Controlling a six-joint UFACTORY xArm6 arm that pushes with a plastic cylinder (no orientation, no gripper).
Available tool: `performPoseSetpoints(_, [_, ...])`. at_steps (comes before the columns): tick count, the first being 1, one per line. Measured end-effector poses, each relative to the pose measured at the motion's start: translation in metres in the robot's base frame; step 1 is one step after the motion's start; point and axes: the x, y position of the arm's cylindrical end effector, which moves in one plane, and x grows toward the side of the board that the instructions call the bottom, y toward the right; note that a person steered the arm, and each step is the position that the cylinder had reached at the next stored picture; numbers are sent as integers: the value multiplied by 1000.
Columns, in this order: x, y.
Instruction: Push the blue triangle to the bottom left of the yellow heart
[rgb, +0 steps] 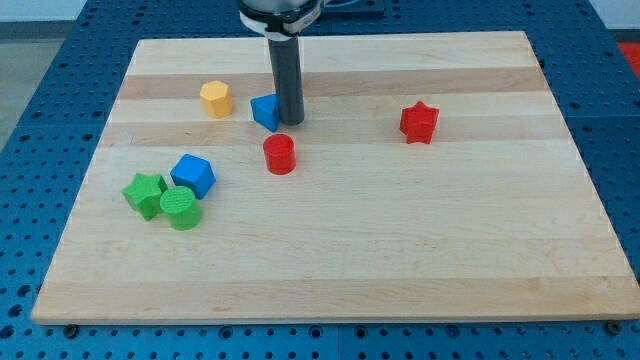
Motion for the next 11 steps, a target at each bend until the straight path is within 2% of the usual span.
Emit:
performPoseSetpoints(2, [-10, 25])
performPoseSetpoints(4, [-49, 23])
performPoseSetpoints(5, [-48, 17])
performPoseSetpoints(7, [-4, 11])
performPoseSetpoints(8, [4, 2])
performPoseSetpoints(11, [-26, -12])
